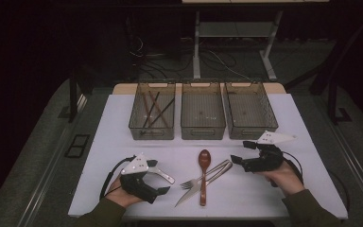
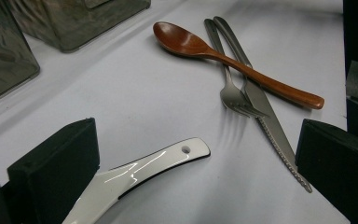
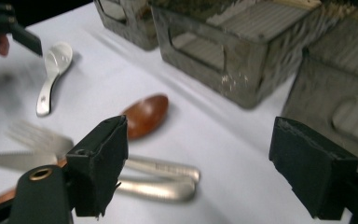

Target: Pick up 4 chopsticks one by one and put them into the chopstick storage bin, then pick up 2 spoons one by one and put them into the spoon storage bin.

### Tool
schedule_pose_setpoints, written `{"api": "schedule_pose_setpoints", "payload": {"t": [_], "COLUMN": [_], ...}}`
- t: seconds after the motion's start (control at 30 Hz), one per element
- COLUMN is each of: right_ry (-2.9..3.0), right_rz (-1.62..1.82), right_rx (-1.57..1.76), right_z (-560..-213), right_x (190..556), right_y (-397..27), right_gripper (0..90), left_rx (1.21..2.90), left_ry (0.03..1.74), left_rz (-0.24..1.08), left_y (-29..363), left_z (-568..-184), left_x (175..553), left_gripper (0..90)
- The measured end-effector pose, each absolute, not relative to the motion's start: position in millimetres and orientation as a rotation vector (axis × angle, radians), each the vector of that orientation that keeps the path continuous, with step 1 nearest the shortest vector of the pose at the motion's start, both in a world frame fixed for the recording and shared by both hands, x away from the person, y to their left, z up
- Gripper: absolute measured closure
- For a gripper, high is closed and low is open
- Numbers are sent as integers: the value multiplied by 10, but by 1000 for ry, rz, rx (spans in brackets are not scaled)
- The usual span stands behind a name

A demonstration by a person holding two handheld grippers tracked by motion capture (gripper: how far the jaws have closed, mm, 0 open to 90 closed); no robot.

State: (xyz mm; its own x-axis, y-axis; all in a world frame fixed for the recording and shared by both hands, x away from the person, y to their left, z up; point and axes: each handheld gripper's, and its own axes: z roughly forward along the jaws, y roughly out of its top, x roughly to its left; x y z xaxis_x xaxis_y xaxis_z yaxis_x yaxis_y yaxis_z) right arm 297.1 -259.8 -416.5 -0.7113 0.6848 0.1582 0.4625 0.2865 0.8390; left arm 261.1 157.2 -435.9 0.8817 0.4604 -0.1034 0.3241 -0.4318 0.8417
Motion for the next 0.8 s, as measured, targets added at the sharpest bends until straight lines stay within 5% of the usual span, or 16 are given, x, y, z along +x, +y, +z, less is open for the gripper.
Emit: {"api": "schedule_pose_setpoints", "payload": {"t": [0.8], "right_ry": [2311], "right_rz": [1327], "right_rx": [1082], "right_z": [-4434], "right_x": [2544], "right_y": [-3008], "right_gripper": [178], "left_rx": [2064], "left_ry": [587], "left_rz": [209], "left_y": [1584], "left_z": [-4325], "left_x": [2616], "left_gripper": [0]}}
